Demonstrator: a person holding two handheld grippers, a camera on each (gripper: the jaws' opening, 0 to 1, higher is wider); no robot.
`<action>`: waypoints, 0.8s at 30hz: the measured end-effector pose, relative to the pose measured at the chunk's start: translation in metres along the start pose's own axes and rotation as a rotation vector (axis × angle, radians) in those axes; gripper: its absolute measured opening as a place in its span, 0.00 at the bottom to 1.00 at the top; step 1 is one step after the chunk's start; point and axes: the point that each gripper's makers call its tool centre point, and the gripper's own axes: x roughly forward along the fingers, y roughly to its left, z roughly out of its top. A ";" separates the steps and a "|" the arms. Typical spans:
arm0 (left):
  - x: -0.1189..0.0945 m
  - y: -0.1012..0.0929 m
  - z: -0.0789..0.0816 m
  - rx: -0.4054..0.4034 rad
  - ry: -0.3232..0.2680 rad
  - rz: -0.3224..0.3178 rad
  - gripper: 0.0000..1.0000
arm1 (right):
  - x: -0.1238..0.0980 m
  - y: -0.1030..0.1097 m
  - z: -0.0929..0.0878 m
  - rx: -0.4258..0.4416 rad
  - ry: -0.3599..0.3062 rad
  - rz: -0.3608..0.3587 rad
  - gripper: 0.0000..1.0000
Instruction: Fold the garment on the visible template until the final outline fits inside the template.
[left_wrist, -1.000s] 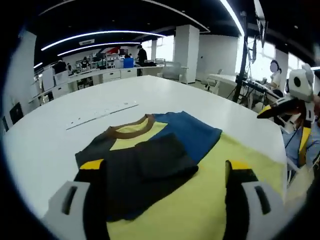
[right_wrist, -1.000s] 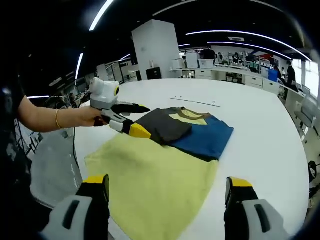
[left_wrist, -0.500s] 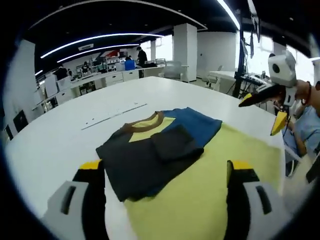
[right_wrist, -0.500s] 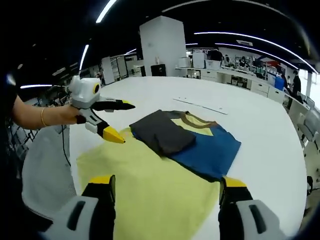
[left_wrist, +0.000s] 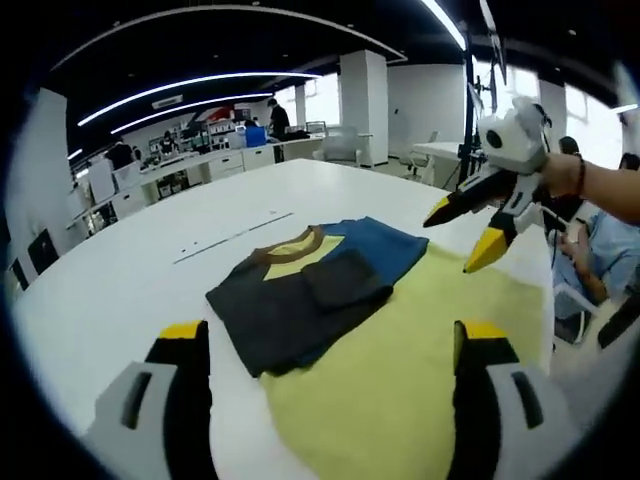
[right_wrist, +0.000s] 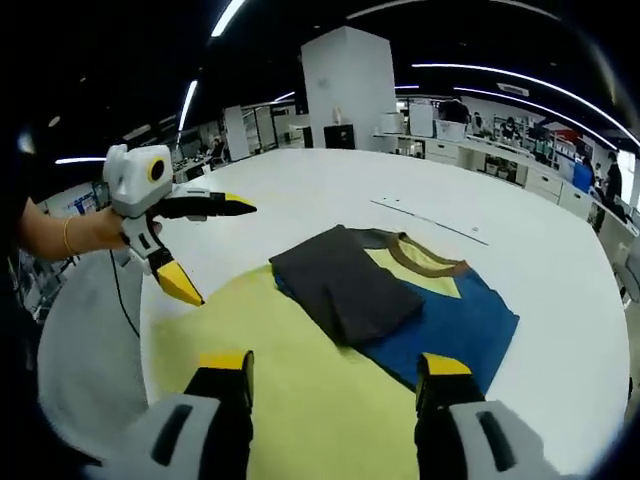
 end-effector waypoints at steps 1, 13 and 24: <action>-0.003 0.002 0.000 -0.007 -0.003 0.010 0.99 | 0.003 0.001 0.001 -0.002 -0.001 0.005 0.60; -0.027 0.011 -0.014 -0.037 0.002 0.070 0.99 | 0.042 0.003 0.018 -0.061 -0.015 0.039 0.49; -0.040 0.006 -0.022 -0.066 -0.005 0.054 0.99 | 0.078 0.000 0.029 -0.030 -0.024 0.044 0.36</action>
